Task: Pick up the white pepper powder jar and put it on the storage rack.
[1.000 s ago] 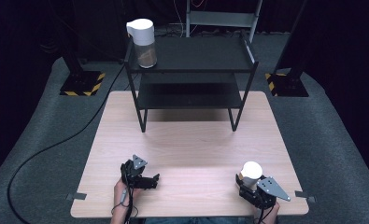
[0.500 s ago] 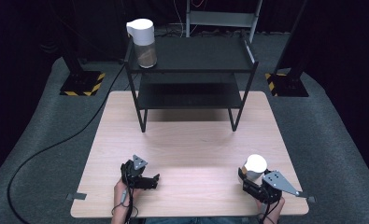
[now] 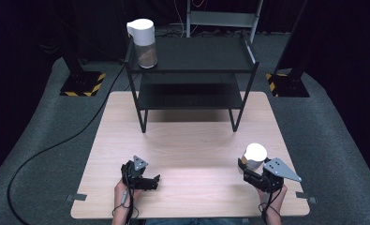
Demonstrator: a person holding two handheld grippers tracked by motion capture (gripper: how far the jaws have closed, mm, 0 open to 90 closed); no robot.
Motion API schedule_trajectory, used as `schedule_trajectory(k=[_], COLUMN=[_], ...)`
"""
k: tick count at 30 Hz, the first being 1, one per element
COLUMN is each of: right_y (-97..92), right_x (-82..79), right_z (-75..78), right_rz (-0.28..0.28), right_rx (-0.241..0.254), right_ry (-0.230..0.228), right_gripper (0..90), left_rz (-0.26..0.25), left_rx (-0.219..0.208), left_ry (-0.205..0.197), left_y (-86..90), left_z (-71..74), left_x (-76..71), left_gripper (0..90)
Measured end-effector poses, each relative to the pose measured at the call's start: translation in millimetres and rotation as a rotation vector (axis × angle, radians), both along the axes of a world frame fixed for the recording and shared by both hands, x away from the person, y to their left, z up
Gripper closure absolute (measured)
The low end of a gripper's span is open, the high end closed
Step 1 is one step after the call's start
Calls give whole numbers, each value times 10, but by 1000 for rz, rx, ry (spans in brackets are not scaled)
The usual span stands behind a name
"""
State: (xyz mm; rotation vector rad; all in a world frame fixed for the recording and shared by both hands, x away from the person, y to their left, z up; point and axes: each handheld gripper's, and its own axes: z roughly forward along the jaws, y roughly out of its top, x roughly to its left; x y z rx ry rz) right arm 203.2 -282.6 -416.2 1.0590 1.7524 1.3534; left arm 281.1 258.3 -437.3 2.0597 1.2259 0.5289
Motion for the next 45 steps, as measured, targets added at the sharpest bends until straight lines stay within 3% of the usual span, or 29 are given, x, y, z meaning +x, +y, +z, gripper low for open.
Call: schedule_trajectory(k=[15, 26, 45], right_y=[-5, -11, 63], right_x=[313, 508, 860], right_z=[317, 459, 699], right_rz=[27, 44, 54], right_rx=[7, 15, 1], right_ry=[-31, -55, -51], right_gripper=[300, 300, 300], left_rz=[0, 1, 1], left_rx=[-4, -9, -7], left_ry=[1, 5, 4], left_y=[4, 10, 8], left_z=[-2, -2, -1], left_x=[4, 11, 9], left_gripper=[6, 5, 7])
